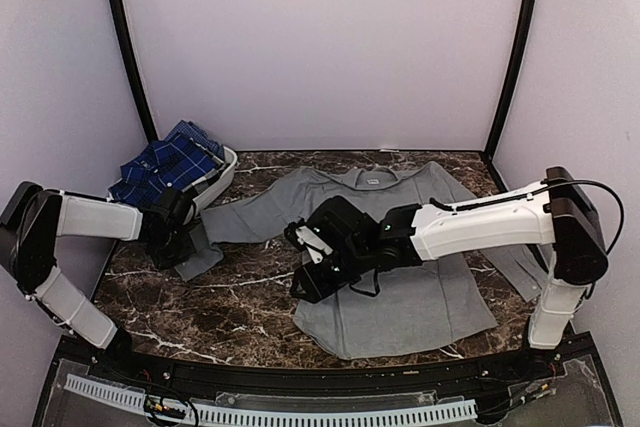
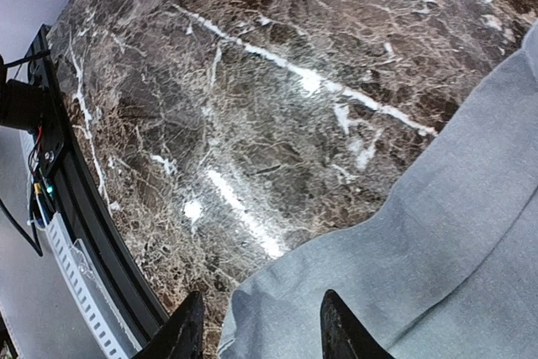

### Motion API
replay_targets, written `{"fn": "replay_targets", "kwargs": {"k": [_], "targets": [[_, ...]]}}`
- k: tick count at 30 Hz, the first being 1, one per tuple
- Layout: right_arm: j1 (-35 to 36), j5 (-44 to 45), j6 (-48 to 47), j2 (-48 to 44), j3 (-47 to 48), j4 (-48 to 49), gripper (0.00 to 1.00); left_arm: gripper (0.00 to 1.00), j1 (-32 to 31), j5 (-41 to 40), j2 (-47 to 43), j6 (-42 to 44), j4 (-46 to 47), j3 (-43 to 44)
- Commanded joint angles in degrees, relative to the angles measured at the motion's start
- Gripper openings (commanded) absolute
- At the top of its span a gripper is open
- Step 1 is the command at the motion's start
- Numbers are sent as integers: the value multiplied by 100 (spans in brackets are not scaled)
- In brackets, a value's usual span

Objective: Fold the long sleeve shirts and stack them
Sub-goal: Pick up the sleeve from the center of the board, then smooth out the corner of the shirt at the center of the board.

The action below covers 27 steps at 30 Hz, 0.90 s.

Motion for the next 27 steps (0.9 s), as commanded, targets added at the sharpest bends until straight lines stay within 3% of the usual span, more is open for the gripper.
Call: {"fn": "replay_targets", "kwargs": {"k": [1,6,11,18,27], "targets": [[-306,282,108,-290,-121,28,45,0,-28,-66,-436,1,-1140,328],[-742,436,303,-413,-460,193,45,0,-28,-229,-1410,609,-1528,1316],[-1046,527,327,-449,-584,249,43,0,-28,-171,-1755,1281,-1468,2236],[-1000,429,339,-56,-406,169,39,0,265,-260,-1214,1946,-1434,3597],[-189,223,485,805,240,53,38,0,861,283,-404,2347,-1381,4659]]}}
